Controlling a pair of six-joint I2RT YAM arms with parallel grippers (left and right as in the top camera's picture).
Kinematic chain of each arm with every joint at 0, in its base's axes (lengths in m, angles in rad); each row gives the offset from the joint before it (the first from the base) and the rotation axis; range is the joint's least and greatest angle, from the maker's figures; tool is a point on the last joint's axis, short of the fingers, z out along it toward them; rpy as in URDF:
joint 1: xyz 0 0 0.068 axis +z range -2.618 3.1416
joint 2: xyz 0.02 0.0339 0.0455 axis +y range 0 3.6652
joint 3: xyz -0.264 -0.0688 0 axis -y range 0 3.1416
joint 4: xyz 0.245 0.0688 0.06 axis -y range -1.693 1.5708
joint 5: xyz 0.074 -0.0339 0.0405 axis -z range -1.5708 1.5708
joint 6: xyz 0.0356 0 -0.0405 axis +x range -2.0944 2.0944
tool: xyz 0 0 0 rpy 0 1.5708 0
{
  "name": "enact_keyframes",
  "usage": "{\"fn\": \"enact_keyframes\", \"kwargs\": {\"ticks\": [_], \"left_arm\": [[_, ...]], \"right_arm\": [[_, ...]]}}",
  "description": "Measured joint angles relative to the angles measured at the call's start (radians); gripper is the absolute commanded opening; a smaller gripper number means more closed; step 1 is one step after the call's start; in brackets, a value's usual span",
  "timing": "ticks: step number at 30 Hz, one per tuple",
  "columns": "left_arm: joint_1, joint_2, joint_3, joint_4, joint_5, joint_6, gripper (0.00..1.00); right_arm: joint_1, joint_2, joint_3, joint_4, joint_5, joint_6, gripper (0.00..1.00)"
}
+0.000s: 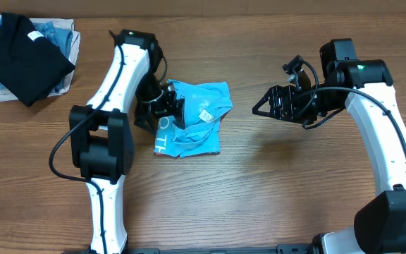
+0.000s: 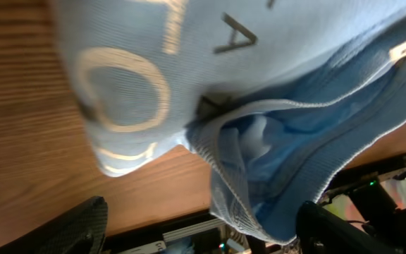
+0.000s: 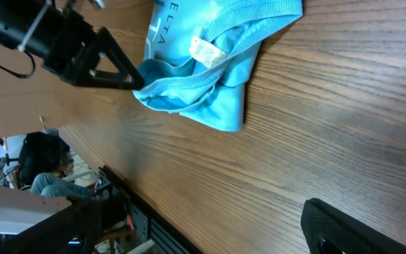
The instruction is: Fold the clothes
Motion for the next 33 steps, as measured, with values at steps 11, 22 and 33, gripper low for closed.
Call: {"fn": "enact_keyframes", "kwargs": {"ticks": [11, 22, 33], "left_arm": [[-0.08, 0.0, -0.004, 0.098, 0.035, -0.018, 0.3], [-0.134, 0.0, -0.008, 0.049, 0.063, -0.036, 0.04], [-0.29, 0.0, -0.008, 0.08, 0.092, -0.05, 0.1]], "right_arm": [[0.0, 0.0, 0.0, 0.009, 0.0, 0.018, 0.95], [0.0, 0.0, 0.0, 0.021, 0.03, 0.052, 0.92], [-0.002, 0.0, 0.0, 0.07, 0.168, 0.23, 0.92]]}}
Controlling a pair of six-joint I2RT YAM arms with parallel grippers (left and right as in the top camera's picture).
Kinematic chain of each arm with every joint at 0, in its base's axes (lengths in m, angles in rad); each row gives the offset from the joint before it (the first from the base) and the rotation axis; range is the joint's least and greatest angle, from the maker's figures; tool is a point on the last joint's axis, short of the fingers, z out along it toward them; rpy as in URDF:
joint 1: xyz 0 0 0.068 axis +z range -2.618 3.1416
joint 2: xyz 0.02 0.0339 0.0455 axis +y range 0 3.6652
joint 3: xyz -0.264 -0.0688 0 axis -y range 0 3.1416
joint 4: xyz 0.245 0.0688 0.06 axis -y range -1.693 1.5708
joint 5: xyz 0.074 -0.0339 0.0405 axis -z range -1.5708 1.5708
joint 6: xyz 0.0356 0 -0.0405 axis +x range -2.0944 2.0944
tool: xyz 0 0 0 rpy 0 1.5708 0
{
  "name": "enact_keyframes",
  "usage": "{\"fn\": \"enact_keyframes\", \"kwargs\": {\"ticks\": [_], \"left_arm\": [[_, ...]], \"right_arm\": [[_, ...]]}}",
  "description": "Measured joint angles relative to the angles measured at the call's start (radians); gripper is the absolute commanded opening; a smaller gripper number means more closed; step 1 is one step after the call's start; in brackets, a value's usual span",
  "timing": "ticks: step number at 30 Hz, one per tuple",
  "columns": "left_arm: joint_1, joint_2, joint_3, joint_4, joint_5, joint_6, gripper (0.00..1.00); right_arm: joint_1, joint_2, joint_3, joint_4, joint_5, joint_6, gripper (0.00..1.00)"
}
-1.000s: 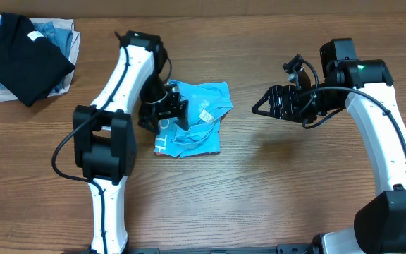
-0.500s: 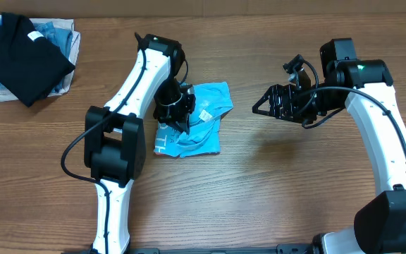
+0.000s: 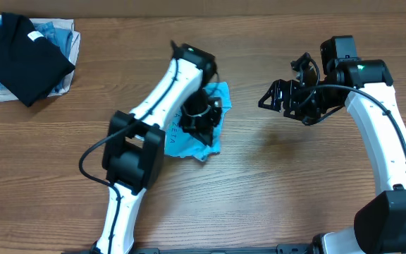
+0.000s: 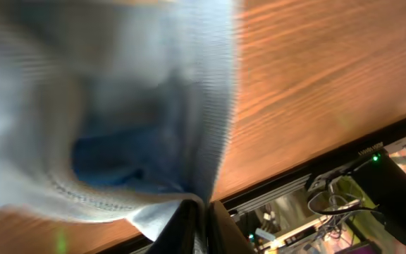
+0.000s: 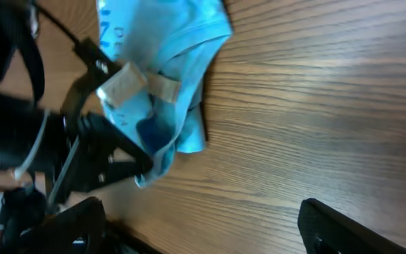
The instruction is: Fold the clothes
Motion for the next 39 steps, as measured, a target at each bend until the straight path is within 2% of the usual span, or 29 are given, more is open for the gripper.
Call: {"fn": "enact_keyframes", "kwargs": {"ticks": [3, 6, 7, 14, 20, 23, 27, 34, 39], "left_arm": [[-0.034, 0.0, 0.0, 0.018, 0.021, -0.012, 0.13], [-0.061, 0.0, 0.0, 0.029, 0.032, -0.016, 0.55], [-0.07, 0.0, 0.0, 0.031, 0.034, -0.021, 0.57], [-0.09, 0.0, 0.0, 0.033, 0.036, -0.031, 0.53], [-0.011, 0.0, 0.024, 0.0, 0.039, -0.028, 0.55], [0.071, 0.0, 0.059, -0.009, 0.03, -0.027, 0.61], [0.193, 0.0, 0.072, -0.006, -0.019, -0.016, 0.99], [0.352, 0.0, 0.072, 0.085, -0.106, 0.0, 1.0], [0.431, 0.0, 0.066, 0.148, -0.092, 0.084, 1.0]], "right_arm": [[-0.011, 0.0, 0.0, 0.008, 0.019, 0.04, 0.92], [-0.025, 0.0, 0.0, 0.01, 0.031, 0.062, 0.92], [-0.029, 0.0, 0.0, 0.01, 0.034, 0.069, 0.92], [-0.031, 0.0, 0.0, 0.01, 0.04, 0.082, 0.92], [-0.031, 0.0, 0.0, 0.008, 0.04, 0.084, 0.92], [-0.031, 0.0, 0.0, 0.009, 0.04, 0.086, 0.93], [-0.031, 0.0, 0.0, 0.018, 0.04, 0.086, 0.96], [-0.024, 0.0, 0.0, 0.028, 0.04, 0.087, 0.99], [-0.008, 0.0, -0.001, 0.029, 0.041, 0.087, 1.0]]}}
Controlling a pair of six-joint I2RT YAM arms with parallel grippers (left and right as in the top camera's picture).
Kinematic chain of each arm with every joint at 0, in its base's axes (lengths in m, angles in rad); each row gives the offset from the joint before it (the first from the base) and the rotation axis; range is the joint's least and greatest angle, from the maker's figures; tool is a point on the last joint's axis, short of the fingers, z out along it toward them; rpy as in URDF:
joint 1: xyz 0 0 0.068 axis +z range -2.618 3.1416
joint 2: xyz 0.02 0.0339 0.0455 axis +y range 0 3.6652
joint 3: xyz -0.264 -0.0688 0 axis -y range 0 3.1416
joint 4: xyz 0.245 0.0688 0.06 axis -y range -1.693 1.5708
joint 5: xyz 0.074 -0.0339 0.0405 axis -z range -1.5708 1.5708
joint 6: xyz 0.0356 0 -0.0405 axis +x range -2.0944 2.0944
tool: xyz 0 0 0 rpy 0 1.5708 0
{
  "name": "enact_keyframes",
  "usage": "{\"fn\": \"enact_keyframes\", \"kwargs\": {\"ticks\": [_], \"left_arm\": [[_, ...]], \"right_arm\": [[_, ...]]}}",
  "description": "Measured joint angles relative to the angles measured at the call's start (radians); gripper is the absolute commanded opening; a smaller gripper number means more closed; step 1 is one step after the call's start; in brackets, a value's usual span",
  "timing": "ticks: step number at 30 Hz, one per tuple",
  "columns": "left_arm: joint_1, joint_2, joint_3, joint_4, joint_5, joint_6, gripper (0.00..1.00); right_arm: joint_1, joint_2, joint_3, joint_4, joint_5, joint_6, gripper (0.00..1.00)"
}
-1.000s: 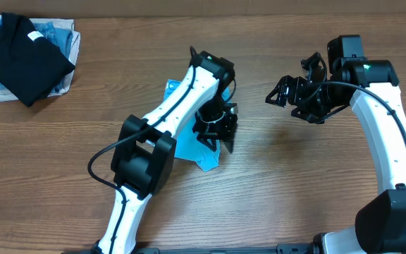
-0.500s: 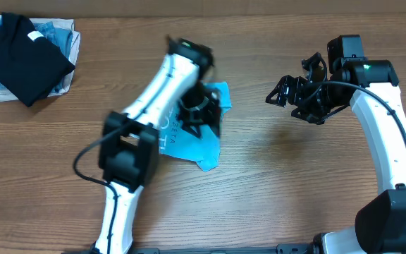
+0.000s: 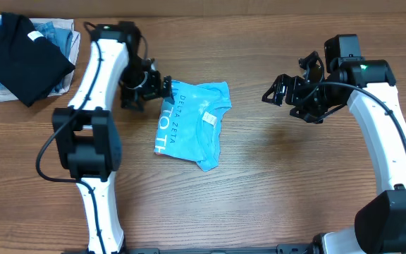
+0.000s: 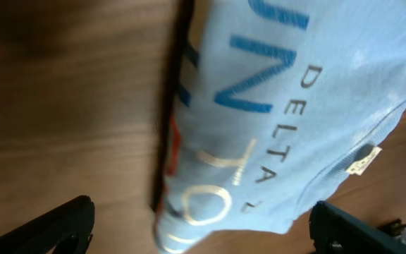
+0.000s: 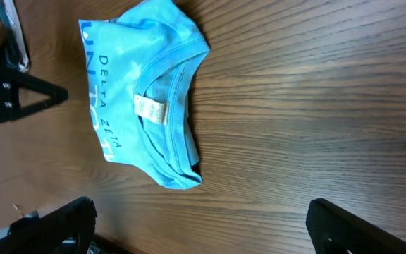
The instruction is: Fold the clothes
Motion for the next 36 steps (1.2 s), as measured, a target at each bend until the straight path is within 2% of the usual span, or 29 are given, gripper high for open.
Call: {"fn": "enact_keyframes", "kwargs": {"ticks": [7, 14, 36], "left_arm": [[0.023, 0.0, -0.043, 0.087, 0.089, 0.142, 1.0], [0.021, 0.0, -0.135, 0.165, 0.142, 0.196, 1.0], [0.016, -0.02, -0.323, 0.354, 0.241, 0.221, 1.0]], "right_arm": [[0.001, 0.0, 0.0, 0.008, 0.0, 0.0, 1.0], [0.001, 0.0, 0.0, 0.009, 0.0, -0.001, 1.0], [0.001, 0.0, 0.0, 0.008, 0.0, 0.0, 1.0]]}}
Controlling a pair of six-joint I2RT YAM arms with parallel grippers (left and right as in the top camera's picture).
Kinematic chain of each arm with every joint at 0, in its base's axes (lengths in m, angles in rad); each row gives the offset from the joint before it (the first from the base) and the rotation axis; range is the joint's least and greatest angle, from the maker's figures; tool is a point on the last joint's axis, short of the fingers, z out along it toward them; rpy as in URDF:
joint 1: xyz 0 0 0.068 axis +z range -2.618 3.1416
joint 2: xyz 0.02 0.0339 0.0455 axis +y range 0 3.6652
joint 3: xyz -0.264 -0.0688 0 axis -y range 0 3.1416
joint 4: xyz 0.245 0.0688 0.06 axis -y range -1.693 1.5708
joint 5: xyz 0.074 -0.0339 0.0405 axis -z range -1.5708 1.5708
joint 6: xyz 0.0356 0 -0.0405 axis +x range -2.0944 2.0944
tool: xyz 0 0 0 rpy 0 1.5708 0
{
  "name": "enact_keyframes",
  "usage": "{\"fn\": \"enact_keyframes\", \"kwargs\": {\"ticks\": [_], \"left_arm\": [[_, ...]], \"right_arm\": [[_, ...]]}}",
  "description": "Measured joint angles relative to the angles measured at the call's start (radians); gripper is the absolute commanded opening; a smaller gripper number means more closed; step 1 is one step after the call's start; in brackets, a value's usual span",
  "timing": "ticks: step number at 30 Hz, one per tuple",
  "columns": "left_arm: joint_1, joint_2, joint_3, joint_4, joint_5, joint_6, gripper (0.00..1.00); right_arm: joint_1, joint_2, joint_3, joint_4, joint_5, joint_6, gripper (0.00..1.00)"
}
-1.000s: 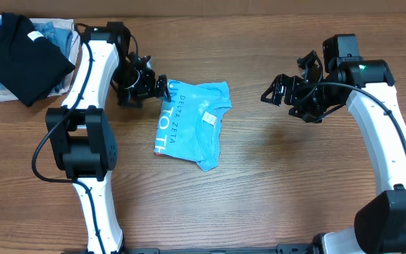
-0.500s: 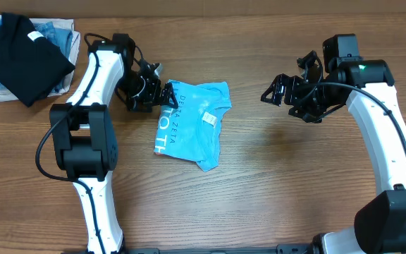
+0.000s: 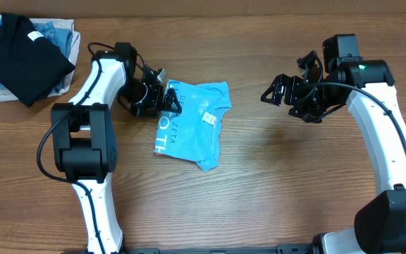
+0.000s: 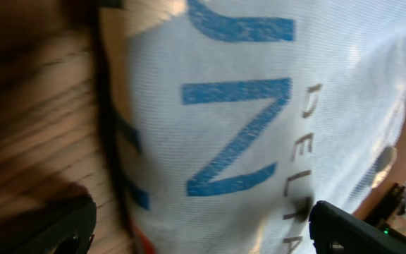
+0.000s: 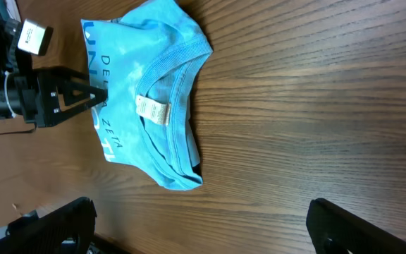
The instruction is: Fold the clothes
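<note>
A light blue shirt [image 3: 194, 125] with "DELTA ZETA" lettering lies folded in the middle of the table, its collar and tag [image 5: 151, 110] facing up. My left gripper [image 3: 168, 99] is open at the shirt's upper left edge, with its tips against the printed part. In the left wrist view the shirt [image 4: 259, 106] fills the frame between the spread fingers [image 4: 37, 226]. My right gripper [image 3: 272, 90] is open over bare wood to the right of the shirt and holds nothing. The right wrist view shows the whole shirt [image 5: 129, 63] and my left gripper [image 5: 94, 97] at its side.
A pile of clothes sits at the table's far left corner, with a folded black garment [image 3: 21, 53] on top of light blue and white ones [image 3: 60, 37]. The wooden table [image 3: 273, 190] stretches in front of and to the right of the shirt.
My left gripper was just left of the shirt. Now it is up against the shirt's upper left edge, still open. The shirt and my right arm have hardly moved.
At first the shirt lay crumpled with my left gripper at its left side. Then the left arm reached across it, shut on cloth at the right. After that the shirt lay folded with the lettering up and the gripper open beside it, and now it is at the edge.
</note>
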Motion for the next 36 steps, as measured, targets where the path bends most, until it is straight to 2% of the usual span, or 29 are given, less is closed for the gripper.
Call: {"fn": "enact_keyframes", "kwargs": {"ticks": [8, 17, 20, 21, 22, 24, 26, 36], "left_arm": [[-0.002, -0.047, -0.122, 0.119, 0.103, -0.012, 1.0], [-0.043, -0.061, -0.185, 0.211, 0.145, -0.126, 0.75], [-0.055, -0.061, -0.191, 0.218, 0.145, -0.154, 0.75], [-0.055, -0.061, -0.191, 0.219, 0.145, -0.163, 0.72], [-0.056, -0.061, -0.192, 0.221, 0.145, -0.171, 0.65], [-0.056, -0.058, -0.195, 0.226, 0.137, -0.192, 0.28], [-0.057, -0.043, -0.203, 0.236, 0.121, -0.195, 0.04], [-0.06, -0.032, -0.185, 0.236, 0.102, -0.206, 0.04]], "right_arm": [[0.0, 0.0, 0.0, 0.0, 0.0, -0.001, 1.0], [0.0, 0.0, 0.0, 0.0, -0.001, -0.001, 1.0], [0.0, 0.0, 0.0, 0.0, 0.0, 0.0, 1.0], [0.0, 0.0, 0.0, 0.0, 0.0, 0.0, 1.0], [0.0, 0.0, 0.0, 0.0, 0.0, 0.0, 1.0], [0.0, 0.0, 0.0, 0.001, 0.0, -0.001, 1.0], [0.0, 0.0, 0.0, 0.0, 0.0, 0.0, 1.0], [0.0, 0.0, 0.0, 0.0, 0.0, 0.0, 1.0]]}}
